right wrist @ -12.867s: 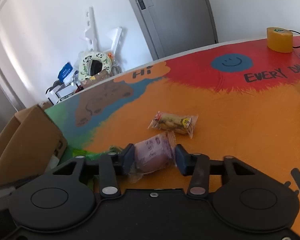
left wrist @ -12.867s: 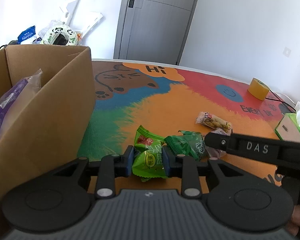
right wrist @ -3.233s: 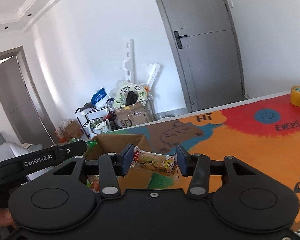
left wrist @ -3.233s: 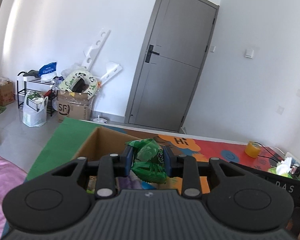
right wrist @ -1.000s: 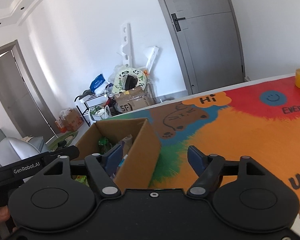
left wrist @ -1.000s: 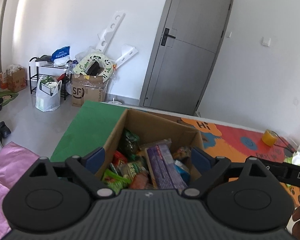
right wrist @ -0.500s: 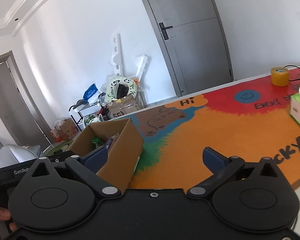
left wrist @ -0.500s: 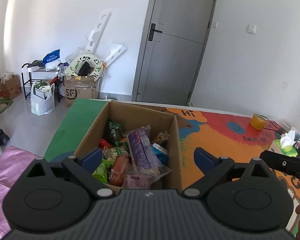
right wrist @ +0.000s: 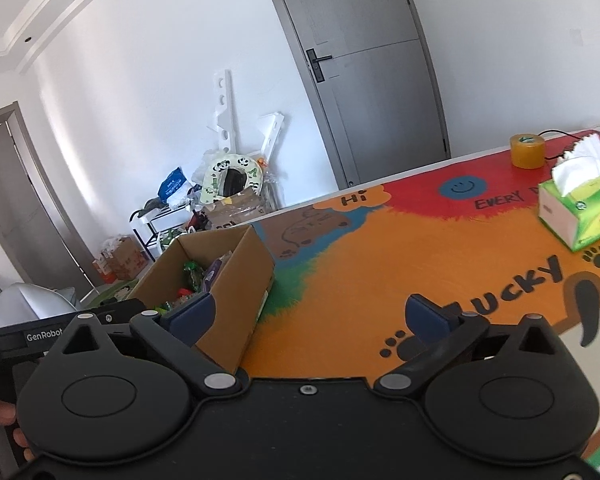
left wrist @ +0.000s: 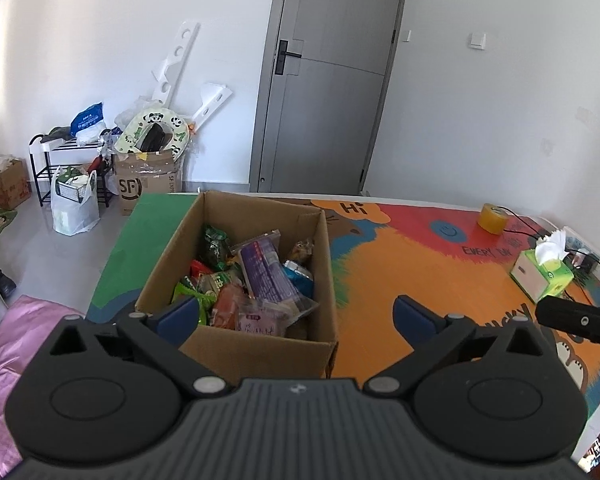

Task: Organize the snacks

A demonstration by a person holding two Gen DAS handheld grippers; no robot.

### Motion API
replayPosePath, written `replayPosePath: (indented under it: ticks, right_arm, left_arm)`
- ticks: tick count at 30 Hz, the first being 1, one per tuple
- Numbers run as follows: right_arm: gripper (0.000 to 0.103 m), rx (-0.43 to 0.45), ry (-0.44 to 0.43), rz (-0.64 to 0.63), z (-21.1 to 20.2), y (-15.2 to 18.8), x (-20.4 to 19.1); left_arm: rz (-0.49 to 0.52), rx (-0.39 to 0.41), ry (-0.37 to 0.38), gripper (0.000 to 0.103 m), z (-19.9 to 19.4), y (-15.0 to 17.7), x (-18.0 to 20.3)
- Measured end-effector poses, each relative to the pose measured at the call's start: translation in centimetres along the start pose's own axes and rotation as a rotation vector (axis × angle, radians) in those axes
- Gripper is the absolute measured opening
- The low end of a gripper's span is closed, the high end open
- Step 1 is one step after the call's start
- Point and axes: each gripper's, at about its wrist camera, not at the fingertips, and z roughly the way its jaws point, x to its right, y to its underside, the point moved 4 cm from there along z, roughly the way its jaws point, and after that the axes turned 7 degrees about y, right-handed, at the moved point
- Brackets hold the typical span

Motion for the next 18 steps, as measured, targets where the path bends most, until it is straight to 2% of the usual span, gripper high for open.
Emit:
replayPosePath:
  ticks: [11, 18]
  right_arm:
    - [0.103, 0.017, 0.053, -0.001, -4.2, 1.4, 0.9]
    - [0.103, 0.033, 0.052, -0.012, -6.7, 2.7, 1.4]
  left_arm:
    - [0.041, 0.026, 0.029, 0.102, -3.5, 0.4, 0.7]
    - [0.060, 0.022, 0.041, 0.102, -4.6, 1.0, 0.7]
